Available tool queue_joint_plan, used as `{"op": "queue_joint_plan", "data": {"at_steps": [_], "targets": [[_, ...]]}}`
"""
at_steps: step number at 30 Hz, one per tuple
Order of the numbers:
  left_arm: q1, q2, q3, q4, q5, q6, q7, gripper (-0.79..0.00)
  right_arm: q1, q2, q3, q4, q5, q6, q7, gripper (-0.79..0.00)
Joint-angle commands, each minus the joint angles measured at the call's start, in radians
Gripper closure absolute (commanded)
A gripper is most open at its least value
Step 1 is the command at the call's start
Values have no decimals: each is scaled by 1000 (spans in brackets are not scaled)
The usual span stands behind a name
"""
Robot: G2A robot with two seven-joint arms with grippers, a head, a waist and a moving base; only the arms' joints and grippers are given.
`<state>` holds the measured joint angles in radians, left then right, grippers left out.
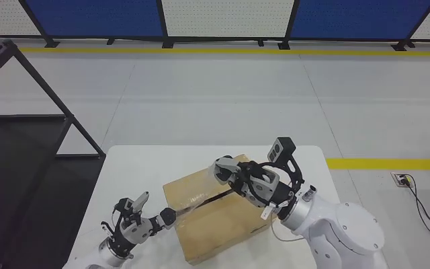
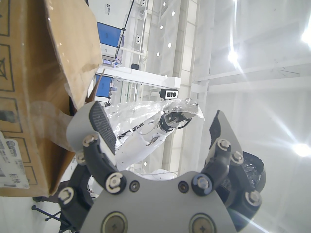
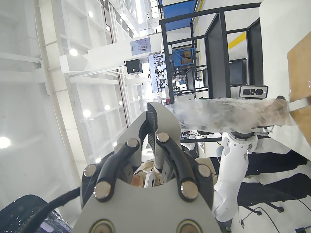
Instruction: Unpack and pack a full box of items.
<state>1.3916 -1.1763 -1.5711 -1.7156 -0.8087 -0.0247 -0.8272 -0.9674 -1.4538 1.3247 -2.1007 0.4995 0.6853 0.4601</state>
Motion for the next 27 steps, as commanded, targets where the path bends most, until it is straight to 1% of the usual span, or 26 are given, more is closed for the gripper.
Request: {"op": "queue_joint_plan", "data": {"at_steps": [1,12,16,21,27], "targets": [[-2,0,3,1,4,0,2,-785,-5,3,6,2,3,-2,3,0],[-19,2,20,18,27,4,20,-785,-22,23,48,19,14,6,22,0],[-26,2,25,27,30,7,24,-785,-12,33,43,23,-17,52,36,0],[-35,2,32,36,36,6,34,-785,6,45,28,25,-87,120,12,0],[-42,3,39,43,46,6,42,-785,7,45,27,25,-91,125,8,0]]}}
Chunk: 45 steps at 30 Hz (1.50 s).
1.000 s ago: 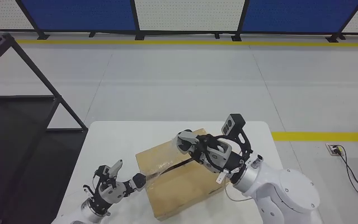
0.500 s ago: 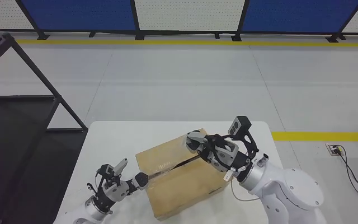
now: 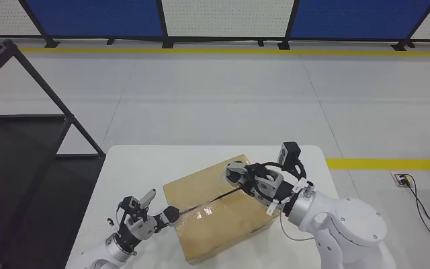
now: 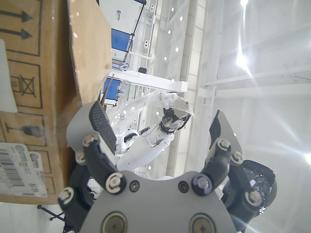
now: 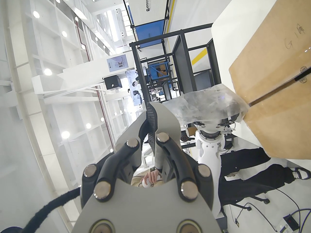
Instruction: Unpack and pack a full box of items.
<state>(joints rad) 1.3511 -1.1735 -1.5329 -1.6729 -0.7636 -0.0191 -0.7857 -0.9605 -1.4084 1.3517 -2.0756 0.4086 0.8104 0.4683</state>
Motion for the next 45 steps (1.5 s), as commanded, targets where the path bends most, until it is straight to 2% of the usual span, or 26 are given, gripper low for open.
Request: {"op": "queue_joint_plan", "data": {"at_steps": [1,8,11,16,25,45], "targets": [[-2,0,1,1,1,2,2,-785,0,0,0,0,0,0,0,0],[-5,2,6,2,9,5,4,-785,0,0,0,0,0,0,0,0],[-6,2,8,1,13,5,4,-785,-22,0,6,0,22,-35,-22,0],[2,4,14,-7,24,3,-4,-785,-27,1,25,7,67,-36,-69,0],[5,6,24,-9,58,-4,4,-785,-38,8,34,-1,61,-24,-144,0],[12,9,35,-20,71,0,25,-785,-9,33,62,115,45,34,-182,0]]}}
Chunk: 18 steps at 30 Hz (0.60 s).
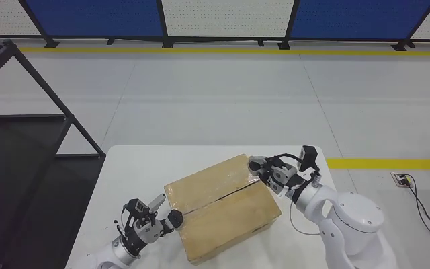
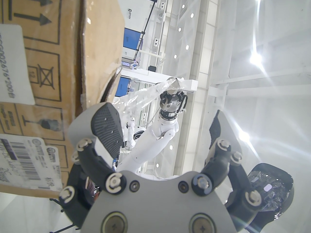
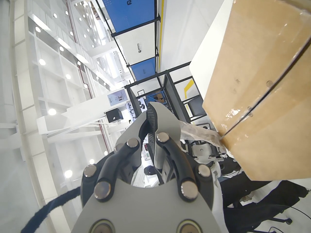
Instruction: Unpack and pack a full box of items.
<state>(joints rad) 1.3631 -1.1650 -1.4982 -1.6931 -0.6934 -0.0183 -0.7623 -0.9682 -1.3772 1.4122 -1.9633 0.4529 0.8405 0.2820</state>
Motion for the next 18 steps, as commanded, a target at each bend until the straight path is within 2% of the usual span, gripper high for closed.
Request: {"op": "queue_joint_plan", "data": {"at_steps": [1,18], "targets": [[1,0,0,-1,2,0,3,-785,-2,4,3,6,-4,9,8,0],[-8,2,16,6,12,15,17,-785,-27,29,15,44,-58,36,-1,0]]}}
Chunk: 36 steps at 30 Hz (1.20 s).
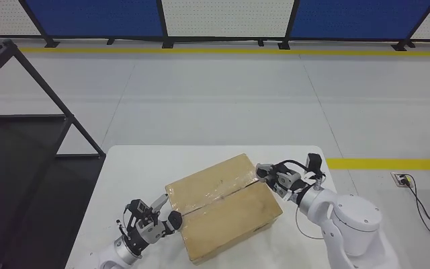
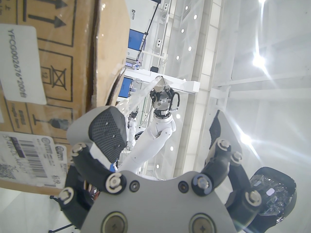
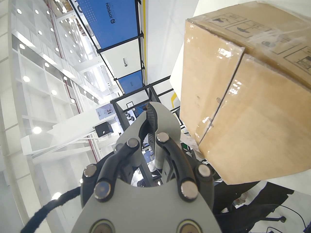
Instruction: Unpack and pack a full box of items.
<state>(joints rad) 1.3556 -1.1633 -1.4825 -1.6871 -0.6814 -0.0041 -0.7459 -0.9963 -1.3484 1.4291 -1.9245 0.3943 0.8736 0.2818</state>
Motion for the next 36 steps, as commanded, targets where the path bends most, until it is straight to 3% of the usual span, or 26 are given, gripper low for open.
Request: {"op": "queue_joint_plan", "data": {"at_steps": [1,36], "targets": [[-1,0,1,0,0,1,2,-785,3,1,-4,10,0,7,-3,0],[-35,1,30,36,0,13,19,-785,38,11,-37,108,55,72,-122,0]]}}
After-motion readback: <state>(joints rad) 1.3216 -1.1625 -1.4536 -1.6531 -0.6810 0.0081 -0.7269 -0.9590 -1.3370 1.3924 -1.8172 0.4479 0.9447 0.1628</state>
